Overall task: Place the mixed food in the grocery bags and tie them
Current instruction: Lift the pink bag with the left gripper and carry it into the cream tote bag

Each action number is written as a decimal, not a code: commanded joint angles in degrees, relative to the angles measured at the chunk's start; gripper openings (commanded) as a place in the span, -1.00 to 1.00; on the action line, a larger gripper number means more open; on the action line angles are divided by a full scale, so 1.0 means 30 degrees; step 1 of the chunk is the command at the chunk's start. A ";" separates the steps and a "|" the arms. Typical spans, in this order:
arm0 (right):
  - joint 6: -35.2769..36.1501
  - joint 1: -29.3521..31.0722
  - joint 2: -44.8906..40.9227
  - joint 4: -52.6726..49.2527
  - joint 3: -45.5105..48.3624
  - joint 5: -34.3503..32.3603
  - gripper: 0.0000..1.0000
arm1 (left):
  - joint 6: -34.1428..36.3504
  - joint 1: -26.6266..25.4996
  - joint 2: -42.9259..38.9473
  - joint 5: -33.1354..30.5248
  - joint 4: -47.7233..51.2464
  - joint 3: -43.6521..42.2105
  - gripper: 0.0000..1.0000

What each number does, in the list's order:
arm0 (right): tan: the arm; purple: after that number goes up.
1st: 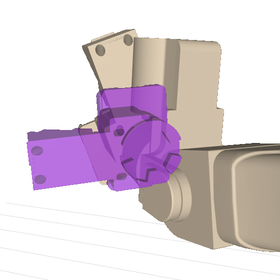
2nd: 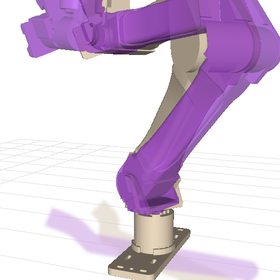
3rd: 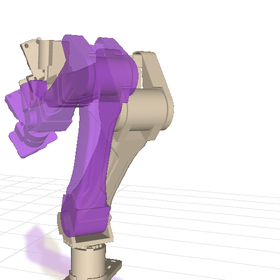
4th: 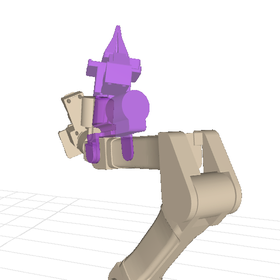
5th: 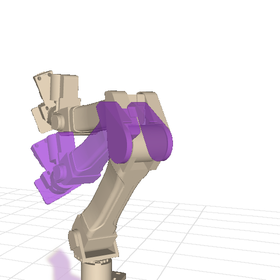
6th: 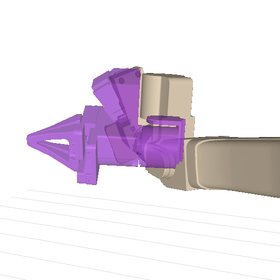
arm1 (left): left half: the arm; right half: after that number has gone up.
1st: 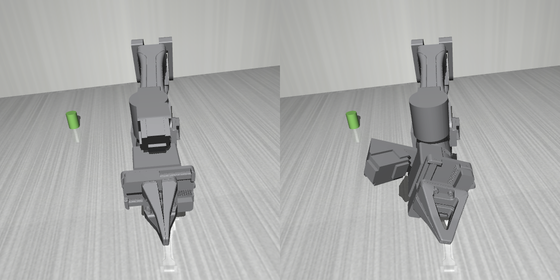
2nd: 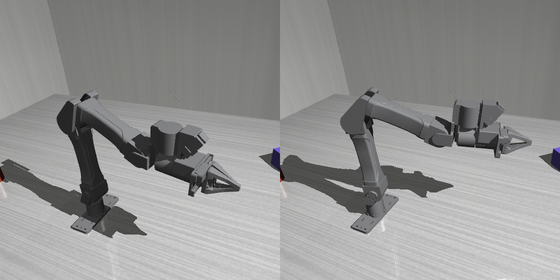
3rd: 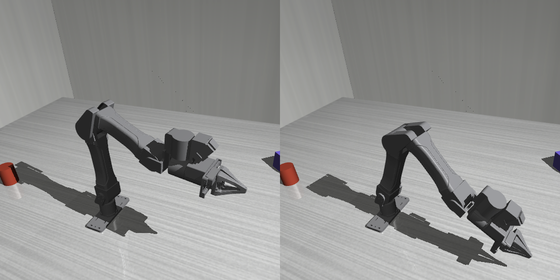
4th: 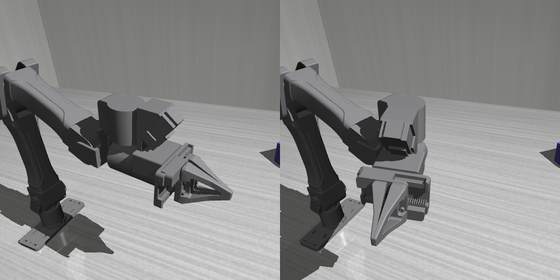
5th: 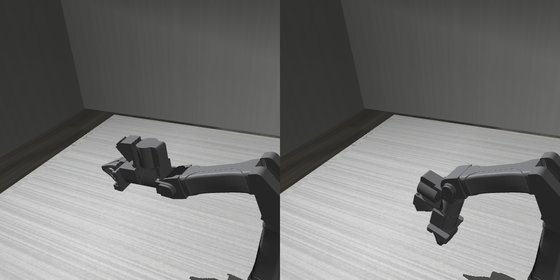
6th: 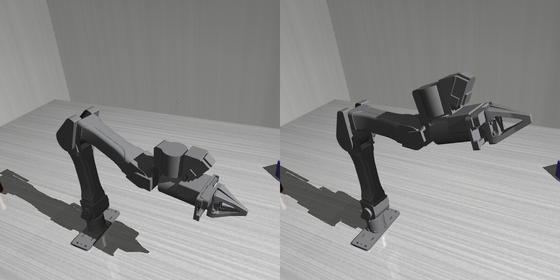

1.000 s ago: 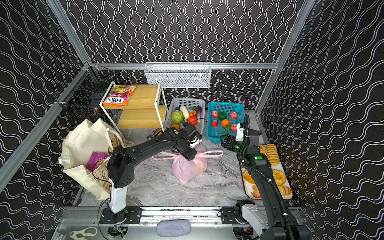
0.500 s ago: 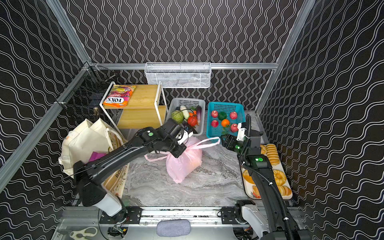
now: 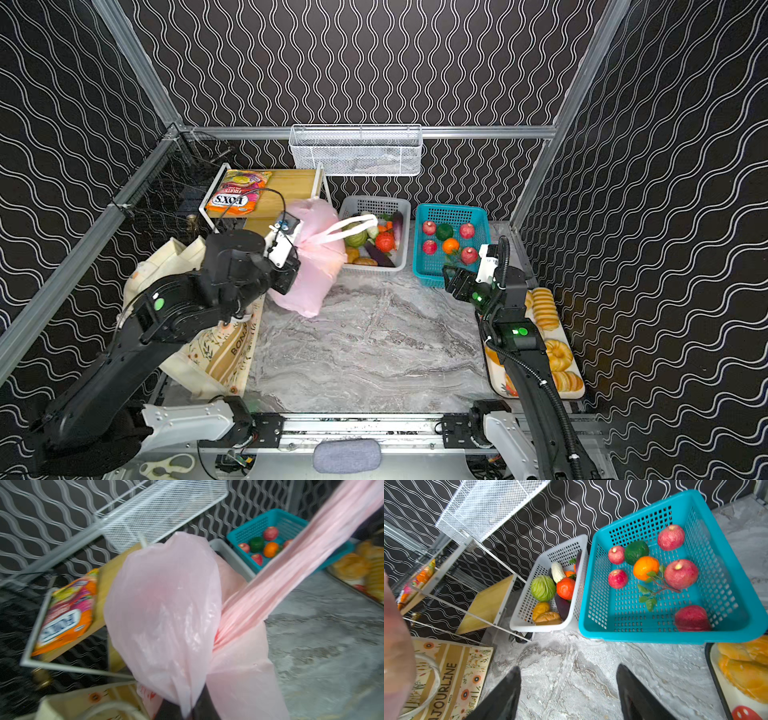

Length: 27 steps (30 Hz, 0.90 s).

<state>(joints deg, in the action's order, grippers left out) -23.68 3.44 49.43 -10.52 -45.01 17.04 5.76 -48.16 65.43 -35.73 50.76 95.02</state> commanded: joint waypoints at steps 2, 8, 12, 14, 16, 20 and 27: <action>-0.0552 0.0053 -0.0057 0.1910 0.0009 0.0335 0.46 | 0.3137 0.0638 -0.1815 -0.7050 -0.3048 -0.1092 -1.00; -0.0542 0.0127 0.0654 0.2193 -0.0759 0.0442 0.46 | 0.7565 0.1310 -0.5086 -1.0439 -0.8046 -0.2472 -1.00; -0.0773 0.0309 0.1202 0.2738 -0.0776 0.0691 0.46 | 0.6047 0.1314 -0.3259 -1.1252 -0.3031 0.0222 -1.00; -0.0844 0.0401 0.1420 0.2863 -0.0830 0.0849 0.46 | 0.5874 0.1325 -0.2705 -1.1280 -0.2615 0.0282 -1.00; -0.0837 0.0486 0.1585 0.2569 -0.1033 0.0913 0.47 | 0.6418 0.1603 -0.2786 -1.0941 -0.3778 -0.0353 -1.00; -0.0690 0.0529 0.1459 0.2464 -0.0911 0.0885 0.48 | 0.6173 0.3719 -0.1896 -0.9017 -0.3378 -0.0153 -1.00; -0.0267 0.0578 0.1117 0.2288 -0.0851 0.0774 0.48 | 0.2601 1.3944 0.0013 -0.0718 -0.0761 0.0802 -1.00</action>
<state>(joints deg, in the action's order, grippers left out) -25.45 4.93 53.19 -5.17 -47.18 19.11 18.28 -12.08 67.26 -48.86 48.40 97.93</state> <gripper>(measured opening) 0.739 0.078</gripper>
